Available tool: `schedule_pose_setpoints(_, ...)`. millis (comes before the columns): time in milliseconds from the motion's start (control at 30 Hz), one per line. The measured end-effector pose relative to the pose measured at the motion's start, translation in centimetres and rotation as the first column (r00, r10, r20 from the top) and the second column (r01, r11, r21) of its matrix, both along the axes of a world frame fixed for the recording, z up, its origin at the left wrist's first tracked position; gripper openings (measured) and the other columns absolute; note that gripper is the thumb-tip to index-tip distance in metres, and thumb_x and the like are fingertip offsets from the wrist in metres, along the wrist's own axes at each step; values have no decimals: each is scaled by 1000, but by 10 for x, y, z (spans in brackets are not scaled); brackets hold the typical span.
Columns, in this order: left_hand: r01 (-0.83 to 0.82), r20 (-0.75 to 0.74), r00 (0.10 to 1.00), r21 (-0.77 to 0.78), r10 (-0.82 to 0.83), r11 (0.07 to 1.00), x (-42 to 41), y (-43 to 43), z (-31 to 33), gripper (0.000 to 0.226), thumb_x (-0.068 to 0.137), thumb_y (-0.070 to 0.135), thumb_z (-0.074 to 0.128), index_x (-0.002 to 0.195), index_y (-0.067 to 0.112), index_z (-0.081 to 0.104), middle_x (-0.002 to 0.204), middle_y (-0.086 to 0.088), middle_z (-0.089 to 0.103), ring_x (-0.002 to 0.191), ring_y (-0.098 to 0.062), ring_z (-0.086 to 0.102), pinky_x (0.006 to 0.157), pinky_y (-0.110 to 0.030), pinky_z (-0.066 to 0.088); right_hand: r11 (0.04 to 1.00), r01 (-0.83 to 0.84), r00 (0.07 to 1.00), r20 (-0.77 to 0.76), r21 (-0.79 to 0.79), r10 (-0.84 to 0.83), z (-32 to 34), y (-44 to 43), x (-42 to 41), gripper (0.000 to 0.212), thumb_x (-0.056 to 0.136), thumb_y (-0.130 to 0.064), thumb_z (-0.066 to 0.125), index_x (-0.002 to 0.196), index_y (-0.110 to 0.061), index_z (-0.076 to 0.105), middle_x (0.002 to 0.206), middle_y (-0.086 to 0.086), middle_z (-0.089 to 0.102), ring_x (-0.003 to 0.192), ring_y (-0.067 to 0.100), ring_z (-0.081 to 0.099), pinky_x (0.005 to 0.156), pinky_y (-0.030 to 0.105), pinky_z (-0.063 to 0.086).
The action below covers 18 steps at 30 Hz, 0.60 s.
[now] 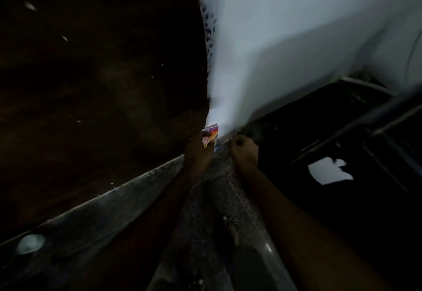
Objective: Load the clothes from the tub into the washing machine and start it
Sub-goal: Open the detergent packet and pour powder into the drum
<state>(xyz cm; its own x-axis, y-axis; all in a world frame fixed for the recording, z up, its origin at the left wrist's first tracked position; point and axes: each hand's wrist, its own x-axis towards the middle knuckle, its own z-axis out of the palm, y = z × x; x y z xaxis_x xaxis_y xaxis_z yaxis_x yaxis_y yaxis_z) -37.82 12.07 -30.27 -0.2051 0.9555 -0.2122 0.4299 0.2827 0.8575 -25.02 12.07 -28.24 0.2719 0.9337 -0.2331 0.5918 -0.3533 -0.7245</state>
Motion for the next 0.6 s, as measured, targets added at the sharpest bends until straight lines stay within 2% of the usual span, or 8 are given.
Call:
schedule_pose_setpoints(100, 63, -51, 997, 38, -61, 997, -2, -35, 71, 27, 84, 12, 67, 111, 12, 66, 117, -8, 65, 110, -25, 59, 96, -40, 48, 1000, 16, 1000, 7, 6, -16, 70, -36, 2, 23, 92, -21, 55, 102, -9, 72, 104, 14, 71, 101, 29, 63, 80, 30, 46)
schedule_pose_setpoints(200, 159, -121, 981, 69, -150, 985, -4, -70, 132, 30, 86, 13, 65, 116, 13, 63, 122, -5, 63, 117, -24, 56, 101, -38, 44, 999, 21, 1000, 21, 32, -22, 135, -68, 2, 23, 93, -20, 53, 99, -9, 73, 102, 13, 71, 98, 29, 64, 82, 29, 46)
schedule_pose_setpoints(267, 213, -133, 971, 84, -201, 973, -3, -91, 171, 31, 88, 13, 64, 119, 13, 62, 124, -2, 62, 119, -19, 55, 101, -26, 39, 997, 36, 999, 23, 62, -37, 174, -87, 6, 23, 93, -18, 53, 97, -7, 72, 100, 13, 71, 96, 27, 64, 80, 27, 45)
schedule_pose_setpoints(333, 290, -157, 950, 118, -270, 950, 0, -109, 211, 32, 89, 22, 61, 120, 13, 62, 118, 2, 61, 111, -14, 54, 93, -17, 34, 992, 46, 998, 29, 116, -50, 204, -105, 13, 20, 92, -17, 54, 96, -7, 72, 102, 12, 70, 96, 26, 64, 79, 25, 43)
schedule_pose_setpoints(400, 368, -192, 922, 164, -336, 915, 4, -121, 240, 39, 87, 30, 53, 121, 13, 62, 121, -2, 63, 114, -18, 57, 94, -23, 38, 986, 59, 997, 42, 157, -66, 227, -122, 24, 19, 92, -19, 55, 96, -9, 71, 103, 11, 69, 97, 26, 63, 80, 26, 42)
schedule_pose_setpoints(500, 513, -344, 836, 216, -426, 831, 15, -135, 265, 37, 91, 14, 57, 127, 9, 60, 126, -10, 62, 118, -26, 56, 100, -31, 40, 980, 75, 993, 71, 186, -89, 253, -147, 41, 20, 92, -20, 54, 97, -9, 70, 102, 9, 67, 96, 24, 61, 78, 24, 37)
schedule_pose_setpoints(600, 601, -406, 777, 250, -482, 759, 32, -143, 274, 40, 87, 10, 59, 128, 10, 59, 125, -9, 63, 118, -27, 57, 100, -33, 41, 968, 93, 985, 122, 232, -124, 265, -172, 64, 21, 92, -27, 54, 97, -12, 68, 100, 9, 66, 93, 24, 62, 81, 29, 45)
